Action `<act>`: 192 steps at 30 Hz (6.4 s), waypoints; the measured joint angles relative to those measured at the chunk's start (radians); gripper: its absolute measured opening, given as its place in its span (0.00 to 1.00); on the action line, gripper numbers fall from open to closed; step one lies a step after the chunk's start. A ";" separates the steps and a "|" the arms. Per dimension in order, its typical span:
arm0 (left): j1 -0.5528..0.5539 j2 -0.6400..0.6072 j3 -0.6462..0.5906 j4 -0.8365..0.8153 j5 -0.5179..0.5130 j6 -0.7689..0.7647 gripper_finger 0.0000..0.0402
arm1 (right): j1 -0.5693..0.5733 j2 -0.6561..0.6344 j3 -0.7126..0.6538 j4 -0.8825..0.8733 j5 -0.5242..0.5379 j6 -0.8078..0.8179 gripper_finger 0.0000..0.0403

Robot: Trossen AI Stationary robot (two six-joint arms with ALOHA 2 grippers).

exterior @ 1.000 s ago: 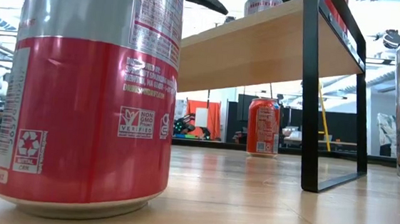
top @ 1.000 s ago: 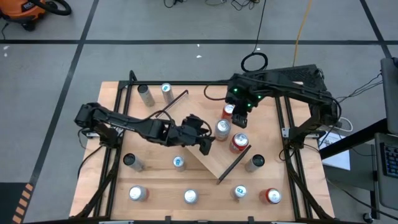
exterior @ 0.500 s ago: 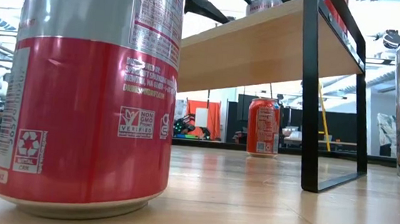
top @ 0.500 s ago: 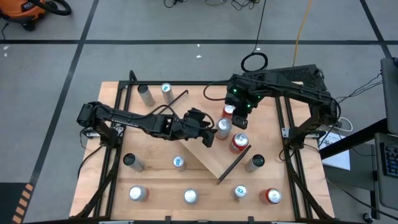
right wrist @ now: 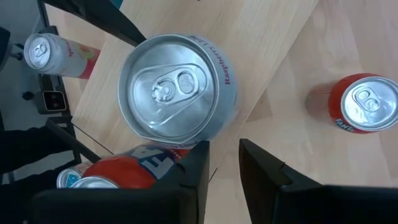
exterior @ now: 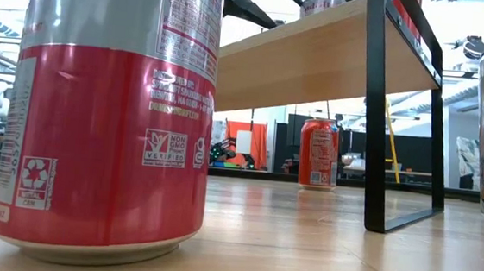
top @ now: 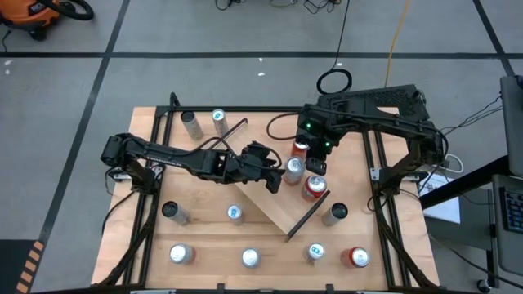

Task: Place canned beverage on shelf
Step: Put the top pink white soda can on the shelf

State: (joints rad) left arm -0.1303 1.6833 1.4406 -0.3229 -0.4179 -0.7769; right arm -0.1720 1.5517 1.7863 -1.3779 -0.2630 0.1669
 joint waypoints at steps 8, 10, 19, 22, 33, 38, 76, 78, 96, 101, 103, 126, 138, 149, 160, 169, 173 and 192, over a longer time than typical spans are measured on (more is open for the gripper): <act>-0.001 0.000 0.000 0.000 0.006 0.005 0.60 | 0.001 0.000 0.000 -0.001 0.000 -0.002 0.17; -0.001 0.000 0.000 0.001 0.018 0.005 0.60 | 0.001 0.000 0.000 -0.004 -0.001 -0.003 0.17; 0.000 -0.027 0.000 -0.047 0.068 0.000 0.60 | 0.002 -0.021 -0.001 -0.022 -0.004 -0.004 0.17; 0.004 -0.049 0.001 -0.062 0.048 0.000 0.60 | 0.002 -0.030 -0.001 -0.019 -0.004 -0.009 0.17; 0.015 -0.060 0.001 -0.022 0.063 0.000 0.60 | 0.002 -0.039 -0.001 0.000 -0.003 -0.003 0.17; 0.018 -0.060 0.001 -0.003 0.056 0.021 0.60 | 0.010 -0.039 -0.001 0.016 -0.003 -0.003 0.17; 0.022 -0.061 0.000 0.085 0.098 0.050 0.60 | 0.046 -0.018 0.000 0.138 -0.080 -0.040 0.17; 0.019 -0.067 0.000 0.051 0.092 0.050 0.60 | 0.050 -0.017 0.000 0.139 -0.077 -0.045 0.17; 0.011 -0.104 0.000 0.010 0.071 0.049 0.60 | 0.049 0.007 0.001 0.208 -0.026 -0.004 0.17; -0.009 -0.104 0.000 -0.031 0.075 0.024 0.60 | 0.043 0.009 0.068 0.179 -0.025 0.012 0.17; -0.021 -0.107 0.000 -0.039 0.073 0.012 0.60 | 0.038 0.007 0.108 0.166 -0.024 0.012 0.17; -0.076 0.052 0.000 -0.077 -0.007 0.007 0.60 | 0.015 0.016 0.126 -0.011 0.186 -0.070 0.17; -0.013 0.065 0.000 -0.076 -0.024 0.066 0.60 | 0.019 0.016 0.126 -0.027 0.179 -0.028 0.17; 0.006 0.065 0.000 -0.081 -0.025 0.084 0.60 | 0.030 0.016 0.126 -0.035 0.154 -0.019 0.17; 0.007 0.065 0.000 -0.080 -0.037 0.079 0.60 | 0.030 0.016 0.126 -0.056 0.155 -0.029 0.17; 0.007 0.065 0.000 -0.079 -0.037 0.078 0.60 | 0.030 0.061 0.126 -0.049 0.188 -0.052 0.17; 0.006 0.065 0.000 -0.076 -0.037 0.078 0.60 | 0.030 0.072 0.126 -0.054 0.185 -0.053 0.17; 0.003 0.064 0.000 -0.050 0.017 0.078 0.60 | 0.033 0.063 0.126 -0.116 0.165 -0.063 0.17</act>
State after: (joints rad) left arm -0.1270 1.7477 1.4406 -0.3729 -0.4006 -0.6993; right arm -0.1388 1.6146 1.9121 -1.4939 -0.0983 0.1039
